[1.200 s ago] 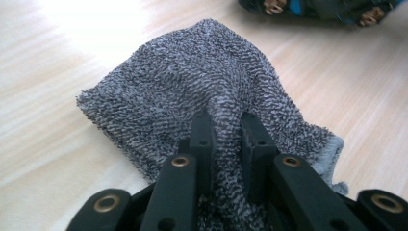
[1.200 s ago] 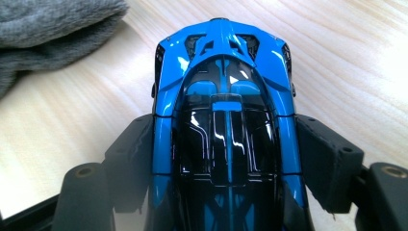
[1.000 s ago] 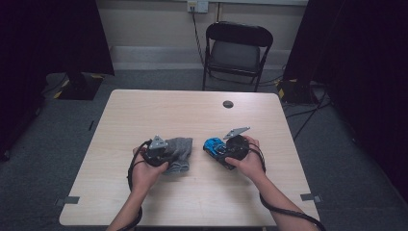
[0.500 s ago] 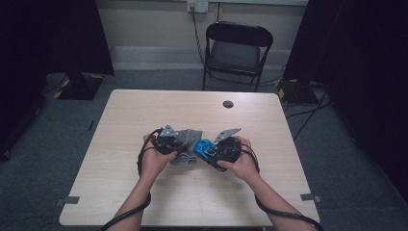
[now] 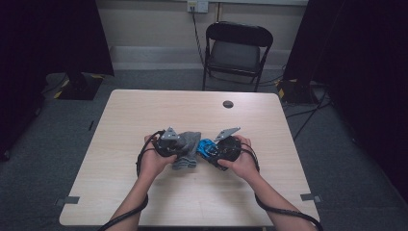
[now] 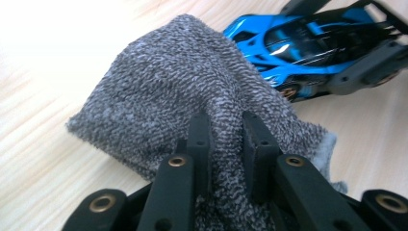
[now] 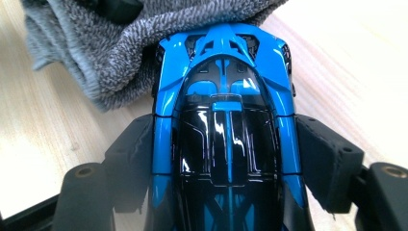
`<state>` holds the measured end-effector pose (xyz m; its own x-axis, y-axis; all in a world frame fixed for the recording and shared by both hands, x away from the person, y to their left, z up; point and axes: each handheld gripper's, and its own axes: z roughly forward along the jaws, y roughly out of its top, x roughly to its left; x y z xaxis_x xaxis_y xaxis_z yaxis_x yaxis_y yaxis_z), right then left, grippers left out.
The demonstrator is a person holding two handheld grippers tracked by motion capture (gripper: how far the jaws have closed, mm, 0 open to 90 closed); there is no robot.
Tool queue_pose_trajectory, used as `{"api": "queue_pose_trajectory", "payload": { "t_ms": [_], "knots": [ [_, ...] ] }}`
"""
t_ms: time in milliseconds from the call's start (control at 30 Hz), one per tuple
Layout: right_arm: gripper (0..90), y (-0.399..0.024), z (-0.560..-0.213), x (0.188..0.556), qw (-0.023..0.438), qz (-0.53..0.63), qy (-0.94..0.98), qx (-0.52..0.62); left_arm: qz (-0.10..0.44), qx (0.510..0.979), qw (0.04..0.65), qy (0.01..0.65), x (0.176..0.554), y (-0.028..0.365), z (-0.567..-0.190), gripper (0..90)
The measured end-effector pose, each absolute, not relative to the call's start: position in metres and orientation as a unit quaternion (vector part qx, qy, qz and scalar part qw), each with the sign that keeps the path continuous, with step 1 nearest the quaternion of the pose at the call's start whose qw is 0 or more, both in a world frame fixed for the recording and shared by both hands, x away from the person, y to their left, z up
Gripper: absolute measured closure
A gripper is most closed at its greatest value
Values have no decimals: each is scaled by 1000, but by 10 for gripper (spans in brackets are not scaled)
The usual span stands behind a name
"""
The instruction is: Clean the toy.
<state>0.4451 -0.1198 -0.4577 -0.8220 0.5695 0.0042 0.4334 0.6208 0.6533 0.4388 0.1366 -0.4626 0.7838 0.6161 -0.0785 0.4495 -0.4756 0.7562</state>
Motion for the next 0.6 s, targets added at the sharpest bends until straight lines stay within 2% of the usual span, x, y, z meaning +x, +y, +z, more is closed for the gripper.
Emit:
{"api": "queue_pose_trajectory", "payload": {
  "t_ms": [67,200,233,300,333,433,600],
  "knots": [
    [282,-119,-461,444,98,334,894,281,103,846,407,328,439,137,-466,714],
    [282,-117,-466,443,93,331,896,281,132,824,395,385,441,141,-468,490],
    [281,-117,-466,443,94,331,896,280,137,821,386,398,441,142,-466,468],
    [282,-116,-467,442,93,330,897,279,137,812,381,420,438,141,-463,481],
    [282,-116,-467,441,93,331,897,278,143,810,380,423,435,140,-460,437],
    [282,-119,-467,441,94,330,897,278,148,812,374,423,423,137,-456,415],
    [281,-125,-469,441,96,331,893,290,139,811,369,433,416,132,-474,399]
  ]
}}
